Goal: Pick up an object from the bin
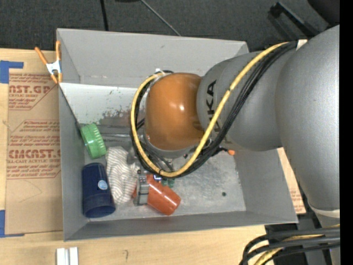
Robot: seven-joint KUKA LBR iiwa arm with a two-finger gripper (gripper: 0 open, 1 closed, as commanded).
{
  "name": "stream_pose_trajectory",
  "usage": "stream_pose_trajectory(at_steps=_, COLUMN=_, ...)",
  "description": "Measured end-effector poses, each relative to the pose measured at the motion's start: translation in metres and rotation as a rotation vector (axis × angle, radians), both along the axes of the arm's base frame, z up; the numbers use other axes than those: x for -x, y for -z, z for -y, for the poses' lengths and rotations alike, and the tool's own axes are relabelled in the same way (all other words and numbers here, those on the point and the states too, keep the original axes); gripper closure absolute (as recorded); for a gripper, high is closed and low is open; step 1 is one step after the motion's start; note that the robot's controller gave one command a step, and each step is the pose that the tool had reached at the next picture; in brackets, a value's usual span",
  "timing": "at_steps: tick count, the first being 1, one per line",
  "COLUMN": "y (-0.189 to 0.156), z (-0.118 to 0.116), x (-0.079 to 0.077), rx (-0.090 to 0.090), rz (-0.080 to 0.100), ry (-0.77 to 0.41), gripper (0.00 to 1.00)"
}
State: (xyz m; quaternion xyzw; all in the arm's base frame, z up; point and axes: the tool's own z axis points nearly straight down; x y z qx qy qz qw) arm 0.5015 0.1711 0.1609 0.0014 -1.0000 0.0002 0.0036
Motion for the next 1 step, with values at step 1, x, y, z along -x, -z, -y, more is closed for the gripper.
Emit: stream_pose_trajectory(at_steps=1, y=-0.0044, z=0.0008, x=-0.0021, rx=-0.002, rz=0.008, ry=0.002, gripper=0.00)
